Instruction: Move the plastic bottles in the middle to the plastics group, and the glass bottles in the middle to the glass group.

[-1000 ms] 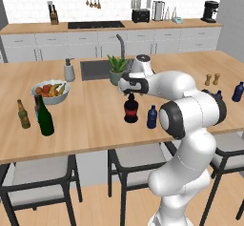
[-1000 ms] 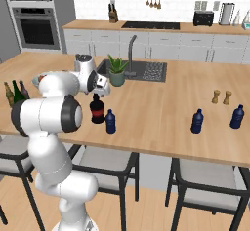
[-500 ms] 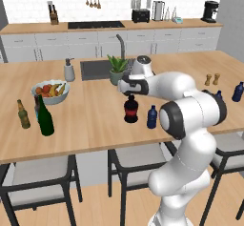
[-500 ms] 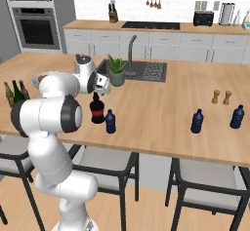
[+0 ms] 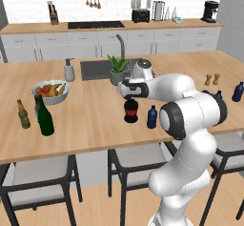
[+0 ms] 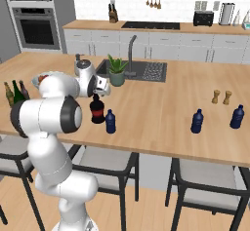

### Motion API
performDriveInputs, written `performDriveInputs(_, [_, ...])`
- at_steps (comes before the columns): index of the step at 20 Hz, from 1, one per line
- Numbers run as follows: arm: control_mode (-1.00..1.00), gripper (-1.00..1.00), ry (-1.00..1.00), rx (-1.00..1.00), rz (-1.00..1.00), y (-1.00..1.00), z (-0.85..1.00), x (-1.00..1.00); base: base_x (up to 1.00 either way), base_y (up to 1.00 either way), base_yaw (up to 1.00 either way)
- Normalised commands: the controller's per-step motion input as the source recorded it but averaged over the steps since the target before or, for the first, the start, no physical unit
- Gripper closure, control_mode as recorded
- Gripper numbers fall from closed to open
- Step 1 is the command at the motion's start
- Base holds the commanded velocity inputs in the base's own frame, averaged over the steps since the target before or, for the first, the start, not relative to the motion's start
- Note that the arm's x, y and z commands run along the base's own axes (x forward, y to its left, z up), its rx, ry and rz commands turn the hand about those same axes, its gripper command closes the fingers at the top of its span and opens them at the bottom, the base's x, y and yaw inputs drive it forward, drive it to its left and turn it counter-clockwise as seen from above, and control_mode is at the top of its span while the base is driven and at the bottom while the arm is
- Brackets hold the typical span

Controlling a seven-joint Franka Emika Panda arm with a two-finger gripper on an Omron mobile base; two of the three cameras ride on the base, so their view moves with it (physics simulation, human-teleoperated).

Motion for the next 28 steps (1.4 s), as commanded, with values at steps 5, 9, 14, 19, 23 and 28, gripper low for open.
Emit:
performDriveInputs(5, [-1.00, -1.00, 0.00, 0.00, 0.00, 0.01, 0.00, 0.10, 0.00, 0.00, 0.00])
performDriveInputs(9, [-1.00, -1.00, 0.00, 0.00, 0.00, 0.03, 0.00, 0.11, 0.00, 0.00, 0.00])
performDriveInputs(14, [-1.00, -1.00, 0.00, 0.00, 0.00, 0.05, 0.00, 0.13, 0.00, 0.00, 0.00])
performDriveInputs(19, [-1.00, -1.00, 0.00, 0.00, 0.00, 0.06, -0.07, 0.13, 0.00, 0.00, 0.00])
performDriveInputs(23, [-1.00, -1.00, 0.00, 0.00, 0.00, 0.03, -0.10, 0.12, 0.00, 0.00, 0.00])
performDriveInputs(28, [-1.00, -1.00, -0.01, 0.00, 0.00, 0.00, -0.14, 0.01, 0.00, 0.00, 0.00])
